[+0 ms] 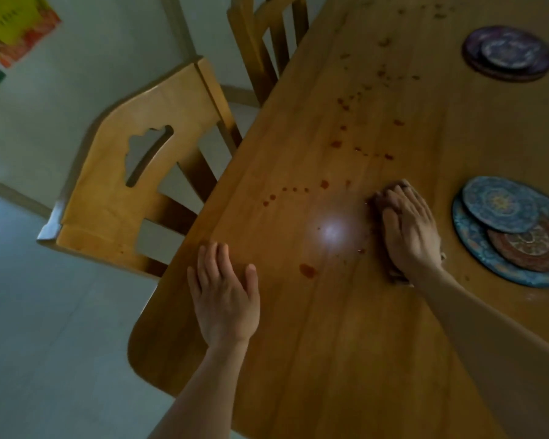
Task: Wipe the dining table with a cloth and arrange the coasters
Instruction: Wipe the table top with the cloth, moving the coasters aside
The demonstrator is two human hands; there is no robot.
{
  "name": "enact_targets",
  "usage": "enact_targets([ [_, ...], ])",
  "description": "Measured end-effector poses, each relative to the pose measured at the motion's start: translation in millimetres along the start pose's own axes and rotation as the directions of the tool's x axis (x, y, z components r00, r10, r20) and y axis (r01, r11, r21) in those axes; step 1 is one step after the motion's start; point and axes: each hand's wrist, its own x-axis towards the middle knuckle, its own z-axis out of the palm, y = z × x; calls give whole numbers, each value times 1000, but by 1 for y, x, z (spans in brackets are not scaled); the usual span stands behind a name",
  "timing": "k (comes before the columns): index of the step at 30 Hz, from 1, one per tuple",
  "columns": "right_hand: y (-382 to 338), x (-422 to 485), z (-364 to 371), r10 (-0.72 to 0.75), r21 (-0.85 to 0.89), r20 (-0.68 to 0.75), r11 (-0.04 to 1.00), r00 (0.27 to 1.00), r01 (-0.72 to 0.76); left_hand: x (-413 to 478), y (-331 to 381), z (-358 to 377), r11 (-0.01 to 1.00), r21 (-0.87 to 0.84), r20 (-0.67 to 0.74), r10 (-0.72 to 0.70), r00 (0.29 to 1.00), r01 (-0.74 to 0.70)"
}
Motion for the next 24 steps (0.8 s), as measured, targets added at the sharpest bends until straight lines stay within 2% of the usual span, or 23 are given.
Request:
enact_targets([
  [2, -14, 17, 11, -14, -34, 39, 999, 999, 16, 1, 0, 1, 1000, 12, 1, 4, 1000, -4],
  [4, -38, 12, 20, -123, -40, 95, 991, 988, 127, 1, -1, 2, 1000, 19, 7, 2, 1000, -2],
  [6, -70, -13, 29, -268, 25, 162, 963, 950, 268, 1, -1, 2, 1000, 14, 3, -1, 1000, 1],
  [8, -98, -51, 35, -429, 108, 226, 903, 874, 415, 0, -2, 2, 1000, -10, -3, 13, 1000, -13],
  [10, -105, -89, 35, -564, 141, 313, 824, 765, 549, 0, -3, 1, 999, -37, -18, 24, 1000, -25],
  [13, -68, -119, 15, -646, 107, 405, 737, 647, 668, 0, -3, 2, 999, -50, -7, 14, 1000, -14],
  [14, -51, -120, 5, -649, 83, 401, 729, 647, 679, 1, -3, 1, 999, -47, -8, 16, 1000, -16],
  [15, -34, -117, -3, -629, 57, 383, 747, 676, 662, 1, -3, 1, 999, -41, -6, 17, 1000, -18],
  [18, -1, -85, -14, -446, -12, 276, 884, 852, 467, 1, -2, 1, 1000, -25, -12, 9, 1000, -9],
  [20, -5, -58, -6, -304, -81, 177, 943, 936, 321, 0, -1, 1, 1000, -26, -20, 6, 1000, -7],
  [22, -27, -37, 9, -182, -109, 105, 975, 978, 194, 1, -1, 1, 999, -32, -37, 9, 999, -10],
  [24, -57, -33, 27, -169, -72, 106, 982, 980, 177, 0, -1, 2, 999, -36, -36, 9, 999, -10],
])
